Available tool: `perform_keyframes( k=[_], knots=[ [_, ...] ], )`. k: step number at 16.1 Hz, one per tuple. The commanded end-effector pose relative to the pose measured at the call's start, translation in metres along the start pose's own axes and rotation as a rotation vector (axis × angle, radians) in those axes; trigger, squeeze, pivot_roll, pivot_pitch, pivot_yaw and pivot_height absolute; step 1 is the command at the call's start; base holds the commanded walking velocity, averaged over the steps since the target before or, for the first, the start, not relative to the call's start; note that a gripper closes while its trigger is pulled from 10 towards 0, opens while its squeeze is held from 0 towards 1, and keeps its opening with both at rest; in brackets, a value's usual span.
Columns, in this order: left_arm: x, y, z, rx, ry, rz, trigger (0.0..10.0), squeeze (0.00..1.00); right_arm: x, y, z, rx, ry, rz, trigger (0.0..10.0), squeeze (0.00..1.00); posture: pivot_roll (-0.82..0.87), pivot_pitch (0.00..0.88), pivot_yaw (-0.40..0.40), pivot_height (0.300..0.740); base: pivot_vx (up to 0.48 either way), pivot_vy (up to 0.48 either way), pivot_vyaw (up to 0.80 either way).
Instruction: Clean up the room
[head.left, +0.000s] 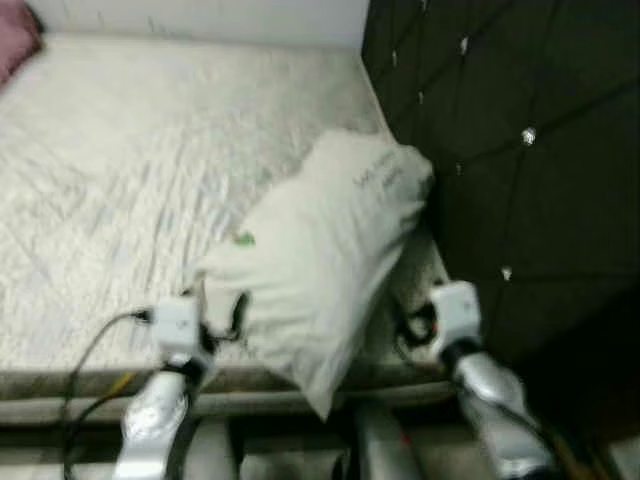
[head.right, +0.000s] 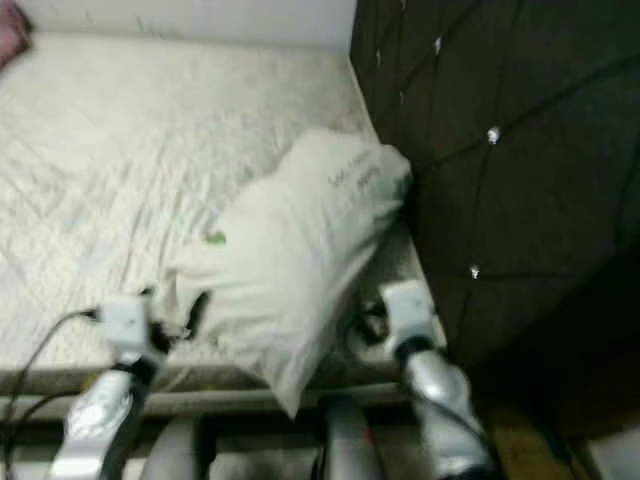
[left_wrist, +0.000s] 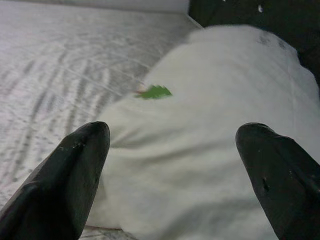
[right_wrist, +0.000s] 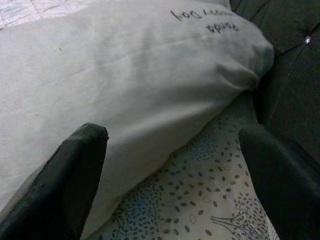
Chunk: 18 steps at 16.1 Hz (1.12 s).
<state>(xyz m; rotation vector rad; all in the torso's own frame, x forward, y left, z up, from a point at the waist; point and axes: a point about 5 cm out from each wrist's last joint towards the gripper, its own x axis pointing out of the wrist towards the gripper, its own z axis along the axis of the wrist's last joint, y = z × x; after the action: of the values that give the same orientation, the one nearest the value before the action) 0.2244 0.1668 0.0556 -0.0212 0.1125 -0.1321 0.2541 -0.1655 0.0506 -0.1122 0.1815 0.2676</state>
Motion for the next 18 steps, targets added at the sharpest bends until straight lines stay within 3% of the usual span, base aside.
perform_keyframes(
  k=[1, 3, 6, 9, 11, 14, 18],
  knots=[
    [-0.007, 0.012, -0.003, 0.023, 0.027, 0.033, 10.0, 0.00, 0.001, 0.007, 0.003, 0.031, -0.014, 0.033, 10.0, 0.00, 0.02, 0.065, -0.067, 0.611, 0.000, 0.000, 0.00],
    [-0.013, 0.017, -0.003, 0.032, 0.037, 0.048, 10.0, 0.00, 0.000, 0.010, 0.000, 0.034, 0.032, 0.085, 10.0, 0.00, 0.03, 0.086, -0.063, 0.581, 0.000, 0.000, 0.00],
    [-0.018, 0.025, -0.001, 0.045, 0.055, 0.078, 10.0, 0.00, 0.002, 0.005, -0.005, -0.081, 0.102, 0.210, 10.0, 0.00, 0.05, 0.118, -0.053, 0.581, 0.000, 0.000, 0.00],
    [-0.023, 0.032, -0.003, 0.059, 0.080, 0.087, 10.0, 0.00, 0.007, -0.002, -0.010, -0.087, 0.214, 0.302, 10.0, 0.00, 0.06, 0.127, -0.047, 0.581, 0.000, 0.000, 0.00],
    [-0.028, 0.034, -0.006, 0.063, 0.115, 0.080, 10.0, 0.00, 0.012, 0.007, -0.012, -0.093, 0.252, 0.375, 10.0, 0.00, 0.07, 0.139, -0.042, 0.581, 0.000, 0.000, 0.00],
    [-0.044, 0.042, -0.006, 0.063, 0.155, 0.057, 10.0, 0.00, 0.024, 0.032, -0.006, 0.003, 0.283, 0.474, 10.0, 0.00, 0.11, 0.166, -0.040, 0.581, 0.000, 0.000, 0.00],
    [-0.055, 0.053, -0.004, 0.089, 0.173, 0.091, 10.0, 0.00, 0.051, 0.053, 0.013, 0.113, 0.261, 0.434, 10.0, 0.00, 0.15, 0.187, -0.054, 0.581, 0.000, 0.000, 0.00]
  ],
)
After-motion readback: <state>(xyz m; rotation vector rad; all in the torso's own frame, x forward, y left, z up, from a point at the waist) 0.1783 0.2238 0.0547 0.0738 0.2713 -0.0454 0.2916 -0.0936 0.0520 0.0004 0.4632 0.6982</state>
